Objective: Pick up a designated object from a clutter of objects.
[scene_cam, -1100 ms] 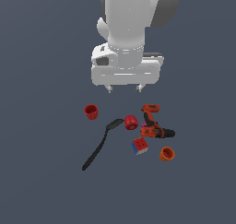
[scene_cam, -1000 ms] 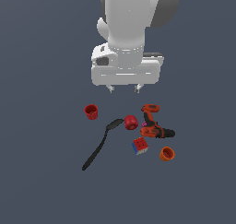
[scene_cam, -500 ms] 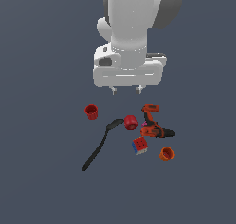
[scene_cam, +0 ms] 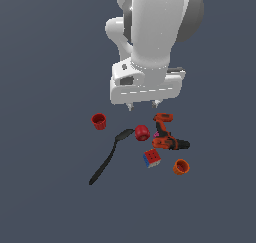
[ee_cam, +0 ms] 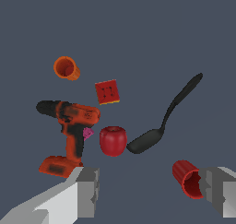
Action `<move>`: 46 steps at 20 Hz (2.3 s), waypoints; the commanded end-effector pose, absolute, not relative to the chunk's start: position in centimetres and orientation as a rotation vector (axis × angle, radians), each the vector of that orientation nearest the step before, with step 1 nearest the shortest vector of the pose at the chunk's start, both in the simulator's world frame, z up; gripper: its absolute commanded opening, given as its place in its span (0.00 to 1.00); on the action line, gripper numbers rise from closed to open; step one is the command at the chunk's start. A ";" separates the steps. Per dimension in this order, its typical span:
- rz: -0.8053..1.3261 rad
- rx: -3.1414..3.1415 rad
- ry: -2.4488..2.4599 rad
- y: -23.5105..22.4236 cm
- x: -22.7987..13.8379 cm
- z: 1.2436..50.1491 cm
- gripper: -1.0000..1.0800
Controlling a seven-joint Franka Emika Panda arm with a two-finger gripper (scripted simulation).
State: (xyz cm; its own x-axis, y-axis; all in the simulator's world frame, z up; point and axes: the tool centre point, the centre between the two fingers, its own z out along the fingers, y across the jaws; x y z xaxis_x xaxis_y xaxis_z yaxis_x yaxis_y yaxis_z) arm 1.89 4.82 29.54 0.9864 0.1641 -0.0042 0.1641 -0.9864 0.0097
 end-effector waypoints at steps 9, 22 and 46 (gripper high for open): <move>-0.089 2.934 0.858 10.4 3.9 23.1 0.81; -0.207 2.486 1.684 19.8 4.2 12.6 0.81; -0.266 2.106 2.140 25.8 2.4 4.3 0.81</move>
State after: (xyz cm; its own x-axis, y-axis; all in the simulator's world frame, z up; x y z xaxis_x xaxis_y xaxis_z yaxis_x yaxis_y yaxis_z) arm 2.46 25.92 4.83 -0.0184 0.9770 -0.2123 0.9993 0.0112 -0.0351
